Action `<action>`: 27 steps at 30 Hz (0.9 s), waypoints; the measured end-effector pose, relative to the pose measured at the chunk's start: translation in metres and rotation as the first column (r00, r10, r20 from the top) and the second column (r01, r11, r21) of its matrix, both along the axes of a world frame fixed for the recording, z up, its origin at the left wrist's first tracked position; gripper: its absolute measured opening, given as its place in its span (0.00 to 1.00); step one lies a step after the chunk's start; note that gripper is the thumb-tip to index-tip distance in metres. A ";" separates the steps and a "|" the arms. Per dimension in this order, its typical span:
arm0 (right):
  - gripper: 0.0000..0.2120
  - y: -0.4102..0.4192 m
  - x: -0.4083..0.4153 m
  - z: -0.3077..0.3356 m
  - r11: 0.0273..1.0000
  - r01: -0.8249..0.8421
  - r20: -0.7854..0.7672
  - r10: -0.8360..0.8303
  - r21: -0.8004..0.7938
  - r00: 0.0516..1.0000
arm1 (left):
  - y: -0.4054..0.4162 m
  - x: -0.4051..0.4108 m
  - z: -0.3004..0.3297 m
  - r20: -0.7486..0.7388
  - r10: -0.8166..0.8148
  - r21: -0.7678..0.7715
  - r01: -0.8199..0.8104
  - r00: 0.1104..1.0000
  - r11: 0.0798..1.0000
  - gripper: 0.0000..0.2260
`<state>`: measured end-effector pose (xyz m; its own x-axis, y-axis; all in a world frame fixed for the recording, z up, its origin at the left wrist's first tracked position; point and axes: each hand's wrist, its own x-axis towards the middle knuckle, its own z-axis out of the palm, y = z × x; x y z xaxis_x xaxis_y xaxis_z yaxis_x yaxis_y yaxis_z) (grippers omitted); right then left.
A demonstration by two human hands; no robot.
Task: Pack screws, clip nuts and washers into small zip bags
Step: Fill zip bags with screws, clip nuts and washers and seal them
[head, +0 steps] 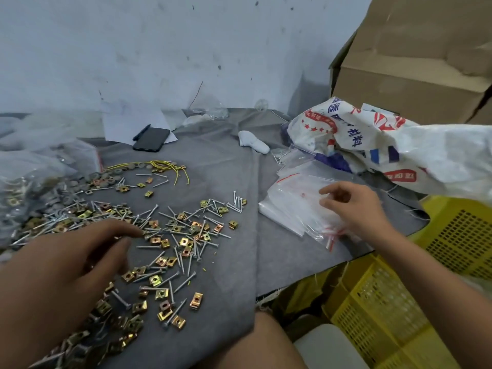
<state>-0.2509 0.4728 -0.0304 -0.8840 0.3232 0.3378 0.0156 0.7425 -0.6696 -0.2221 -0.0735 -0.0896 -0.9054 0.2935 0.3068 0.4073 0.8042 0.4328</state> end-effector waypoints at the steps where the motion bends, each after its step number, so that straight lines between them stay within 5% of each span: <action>1: 0.04 -0.001 0.002 0.004 1.000 -0.018 -0.038 0.017 -0.016 0.999 | 0.012 0.006 0.012 0.011 0.000 0.027 0.000 1.000 1.000 0.19; 10: 0.03 -0.071 0.024 0.073 0.916 -0.388 -0.223 0.360 -0.098 0.906 | 0.045 0.020 0.049 -0.064 0.098 0.472 -0.056 0.993 0.880 0.22; 15: 0.07 -0.125 0.014 0.101 0.783 -0.581 -0.373 0.483 -0.222 0.792 | 0.062 0.036 0.068 0.031 0.057 0.685 -0.063 0.998 0.726 0.09; 21: 0.14 -0.174 0.006 0.107 0.485 -0.769 -0.423 0.646 -0.416 0.636 | 0.072 0.035 0.085 0.258 -0.098 0.859 -0.181 0.961 0.479 0.09; 24: 0.14 -0.191 0.006 0.107 0.276 -0.841 -0.388 0.791 -0.465 0.474 | 0.086 0.031 0.083 0.422 -0.303 0.890 -0.326 0.855 0.319 0.25; 27: 0.12 -0.199 0.005 0.104 0.118 -0.854 -0.329 0.889 -0.506 0.318 | 0.097 0.033 0.080 0.460 -0.477 0.887 -0.357 0.749 0.294 0.28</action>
<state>-0.2460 0.2736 0.0739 -0.6960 -0.5985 0.3967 -0.3545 -0.1941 -0.9147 -0.1887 0.0239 -0.0098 -0.9541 0.2644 -0.1408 -0.2238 -0.3168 0.9217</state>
